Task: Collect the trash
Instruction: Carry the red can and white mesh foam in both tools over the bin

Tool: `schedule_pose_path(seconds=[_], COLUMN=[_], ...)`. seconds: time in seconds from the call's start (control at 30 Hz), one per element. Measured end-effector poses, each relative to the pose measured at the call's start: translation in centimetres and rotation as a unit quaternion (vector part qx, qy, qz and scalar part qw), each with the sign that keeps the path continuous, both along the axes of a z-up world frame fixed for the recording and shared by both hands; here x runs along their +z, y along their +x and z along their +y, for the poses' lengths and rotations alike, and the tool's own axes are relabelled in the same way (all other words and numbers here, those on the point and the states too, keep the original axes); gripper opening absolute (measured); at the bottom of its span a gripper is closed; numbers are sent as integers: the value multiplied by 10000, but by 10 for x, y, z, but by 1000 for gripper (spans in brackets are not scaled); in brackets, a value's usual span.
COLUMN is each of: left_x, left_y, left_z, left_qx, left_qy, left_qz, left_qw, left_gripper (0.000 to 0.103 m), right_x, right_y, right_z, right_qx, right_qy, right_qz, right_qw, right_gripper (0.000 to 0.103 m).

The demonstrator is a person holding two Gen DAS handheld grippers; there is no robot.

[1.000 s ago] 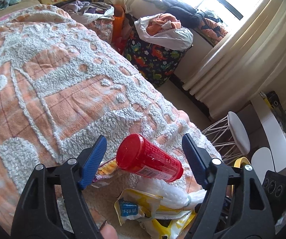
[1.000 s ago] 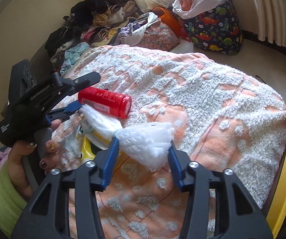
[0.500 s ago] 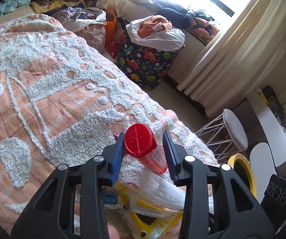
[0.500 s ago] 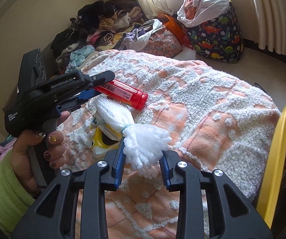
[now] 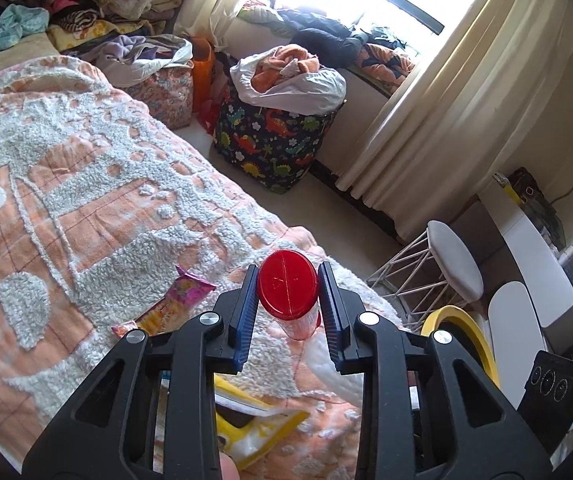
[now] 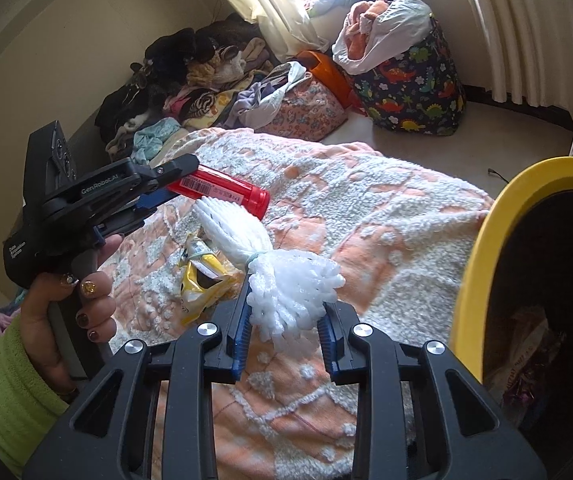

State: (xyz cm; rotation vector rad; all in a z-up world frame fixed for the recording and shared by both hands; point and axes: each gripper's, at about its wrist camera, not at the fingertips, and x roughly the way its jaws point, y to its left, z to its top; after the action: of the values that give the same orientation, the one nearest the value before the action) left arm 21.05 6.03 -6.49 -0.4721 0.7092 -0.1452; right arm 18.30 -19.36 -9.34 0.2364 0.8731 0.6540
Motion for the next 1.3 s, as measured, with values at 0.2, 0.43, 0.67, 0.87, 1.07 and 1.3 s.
schedule_pose_path(seconds=[0.2, 0.43, 0.67, 0.87, 1.07, 1.3], left_x=[13, 25, 31, 35, 40, 42], left_y=[-4, -8, -9, -12, -15, -20], left_z=[-13, -34, -61, -83, -107, -133], left_qx=[-103, -266, -488, -676, -908, -1187], left_qy=[31, 97, 167, 204, 265, 282], left_qz=[-114, -216, -258, -301, -335, -365], left_qw=[9999, 9994, 9983, 9970, 9949, 9919], left_gripper=[23, 23, 23, 22, 22, 22], right_x=[7, 15, 20, 23, 26, 24], right_y=[-8, -14, -18, -22, -27, -30], right_z=[-20, -48, -84, -107, -126, -145], right_qx=[-190, -460, -835, -1099, -1344, -1601], right_qy=[105, 239, 341, 396, 463, 507], right_qz=[-89, -195, -240, -293, -343, -340], right_qw=[9997, 9985, 9956, 9927, 9893, 9852], right_gripper=[25, 25, 25, 25, 25, 25])
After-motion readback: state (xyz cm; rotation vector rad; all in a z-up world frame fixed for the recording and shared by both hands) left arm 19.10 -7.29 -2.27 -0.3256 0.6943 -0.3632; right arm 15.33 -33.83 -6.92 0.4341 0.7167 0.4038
